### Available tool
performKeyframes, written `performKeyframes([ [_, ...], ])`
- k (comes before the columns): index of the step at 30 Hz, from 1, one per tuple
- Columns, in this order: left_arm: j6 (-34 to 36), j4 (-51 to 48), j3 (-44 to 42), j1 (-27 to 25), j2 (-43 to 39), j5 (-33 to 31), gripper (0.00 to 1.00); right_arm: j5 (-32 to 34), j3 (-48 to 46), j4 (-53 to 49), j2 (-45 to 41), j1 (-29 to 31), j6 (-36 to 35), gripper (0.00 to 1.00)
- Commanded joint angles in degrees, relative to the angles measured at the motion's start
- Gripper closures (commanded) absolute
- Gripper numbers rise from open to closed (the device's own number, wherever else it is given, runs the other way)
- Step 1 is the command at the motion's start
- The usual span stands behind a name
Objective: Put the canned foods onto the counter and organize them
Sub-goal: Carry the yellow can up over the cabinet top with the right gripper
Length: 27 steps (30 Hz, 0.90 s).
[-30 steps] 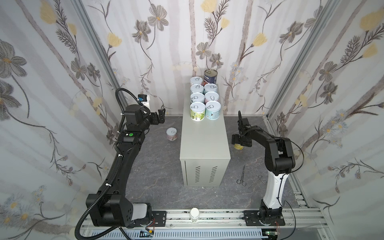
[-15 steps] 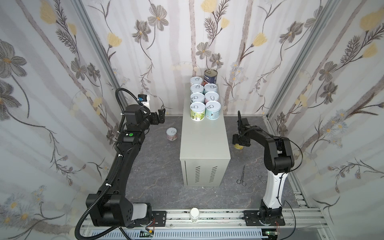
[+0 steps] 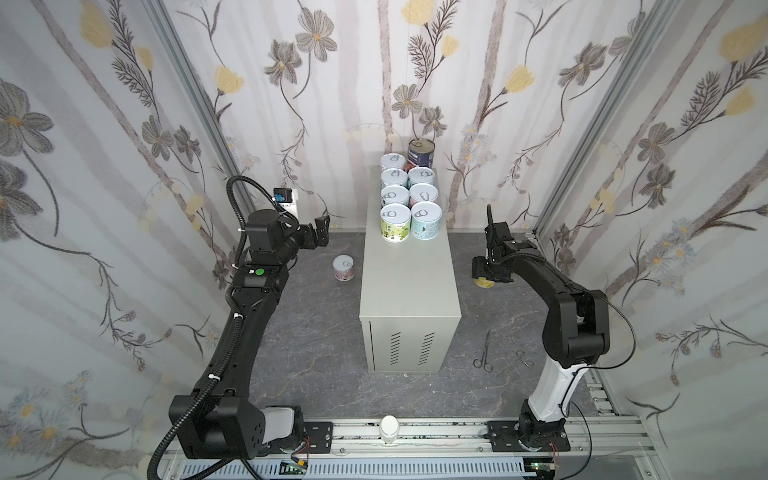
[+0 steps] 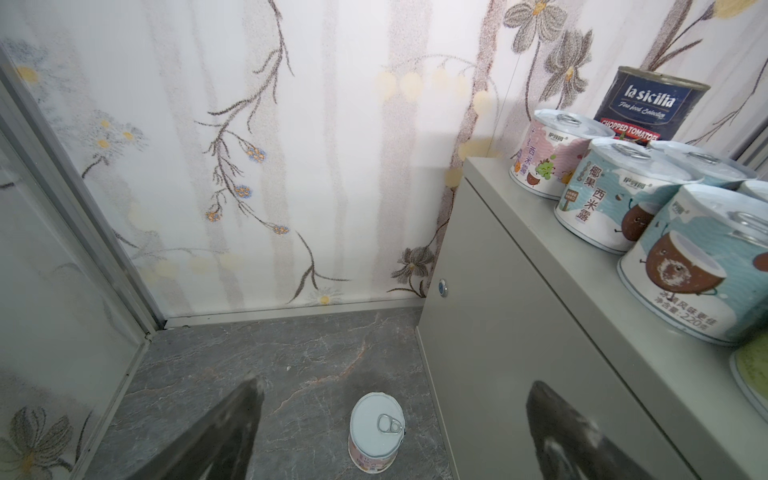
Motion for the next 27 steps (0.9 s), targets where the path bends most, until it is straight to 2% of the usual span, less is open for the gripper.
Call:
performKeyframes([
  [1,0.6,1.1,-1.2,-0.2,-0.8,0.7,0.00,1.0,2.8,-4.5,-3.4,0.4,0.0,0.46],
  [5,0.4,1.9,-2.3,-0.6,-1.5,0.8,0.00,2.2,9.7,-10.4,-6.0,2.0,0.9,0.47],
  [17,3.0,1.9,-4.6,-3.7,-4.5,-1.5,0.00,11.6,42.8,-31.0,-4.8,13.0,3.2,0.48],
  [27,4.4,1.4,-6.0,-5.7,-8.4,-2.7,0.00,11.7,45.0,-33.6,-10.3,24.3,6.3,0.49],
])
